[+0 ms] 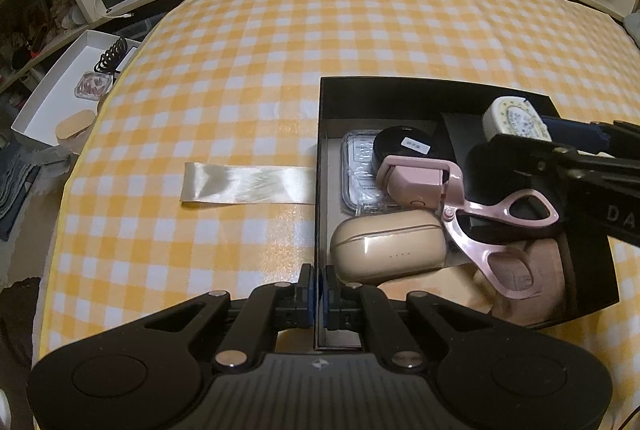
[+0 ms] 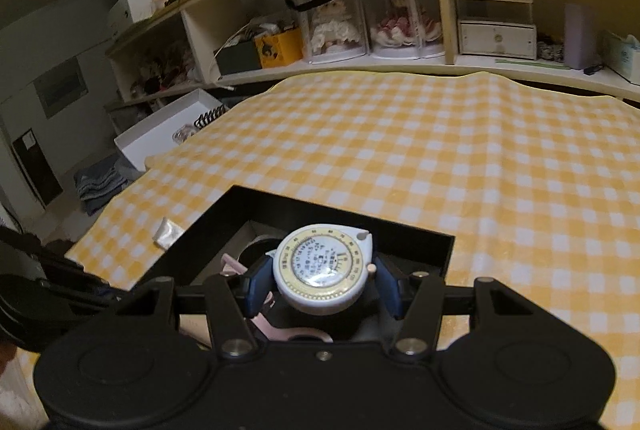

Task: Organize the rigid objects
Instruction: 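Carry the tape-measure disc into the tray and release it on the black box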

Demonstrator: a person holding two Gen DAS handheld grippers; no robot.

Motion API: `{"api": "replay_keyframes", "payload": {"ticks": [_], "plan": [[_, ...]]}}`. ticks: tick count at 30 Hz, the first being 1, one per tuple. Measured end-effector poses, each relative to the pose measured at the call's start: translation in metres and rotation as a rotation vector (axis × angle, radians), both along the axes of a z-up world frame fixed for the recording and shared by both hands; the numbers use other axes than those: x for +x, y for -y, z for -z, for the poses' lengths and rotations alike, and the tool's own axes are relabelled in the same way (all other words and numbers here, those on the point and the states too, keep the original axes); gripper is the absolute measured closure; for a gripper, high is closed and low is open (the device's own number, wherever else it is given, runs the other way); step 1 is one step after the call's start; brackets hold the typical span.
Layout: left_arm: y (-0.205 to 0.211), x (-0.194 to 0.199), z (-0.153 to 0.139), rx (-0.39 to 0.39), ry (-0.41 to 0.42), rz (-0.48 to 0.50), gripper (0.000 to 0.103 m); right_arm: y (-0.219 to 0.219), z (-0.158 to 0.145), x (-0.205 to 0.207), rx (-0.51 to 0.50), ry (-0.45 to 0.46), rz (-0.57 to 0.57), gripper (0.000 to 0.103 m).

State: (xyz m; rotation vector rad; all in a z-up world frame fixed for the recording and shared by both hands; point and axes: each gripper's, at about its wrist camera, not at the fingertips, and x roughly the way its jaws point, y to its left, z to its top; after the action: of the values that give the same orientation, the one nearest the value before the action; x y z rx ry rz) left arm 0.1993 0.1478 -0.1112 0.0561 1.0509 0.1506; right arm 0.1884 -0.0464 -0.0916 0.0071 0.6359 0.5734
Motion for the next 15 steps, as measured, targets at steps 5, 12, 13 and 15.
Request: {"api": "replay_keyframes", "payload": {"ticks": [5,12,13,15], "plan": [[0.0006,0.0006,0.0001,-0.006,0.0,-0.002,0.099,-0.0022,0.0047,0.0033,0.004,-0.021,-0.021,0.034],[0.0012,0.0014,0.0003,-0.01,0.0,-0.001,0.099,-0.0077,0.0031,0.0013,-0.038,-0.048,-0.038,0.023],[0.0,0.0014,0.0004,-0.009,0.0,-0.001,0.099,-0.0081,0.0033,0.0019,-0.042,-0.054,-0.039,0.022],[0.0008,0.0014,0.0003,-0.008,0.0,-0.001,0.099,-0.0081,0.0035,0.0022,-0.046,-0.068,-0.04,0.021]]}}
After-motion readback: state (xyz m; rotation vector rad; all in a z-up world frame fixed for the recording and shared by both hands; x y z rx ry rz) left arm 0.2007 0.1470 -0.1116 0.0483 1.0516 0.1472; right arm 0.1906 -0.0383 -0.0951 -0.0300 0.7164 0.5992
